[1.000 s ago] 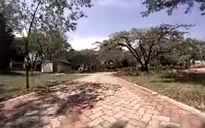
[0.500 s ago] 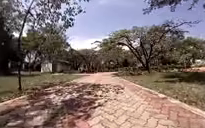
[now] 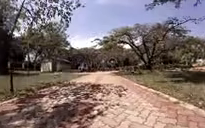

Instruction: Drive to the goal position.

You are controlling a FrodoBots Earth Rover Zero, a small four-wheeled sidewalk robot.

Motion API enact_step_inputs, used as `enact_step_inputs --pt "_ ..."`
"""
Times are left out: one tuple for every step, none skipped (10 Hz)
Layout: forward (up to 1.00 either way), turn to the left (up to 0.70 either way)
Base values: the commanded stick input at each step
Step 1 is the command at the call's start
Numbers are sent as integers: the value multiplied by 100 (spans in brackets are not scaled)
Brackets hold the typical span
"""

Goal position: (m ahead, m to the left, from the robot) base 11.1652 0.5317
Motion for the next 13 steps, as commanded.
enact_step_inputs --pt "70 0" --pt "70 0" --pt "70 0" --pt "70 0" --pt "70 0" --pt "70 0" --pt "70 0" --pt "70 0" --pt "70 0" --pt "70 0" --pt "70 0" --pt "70 0" --pt "70 0"
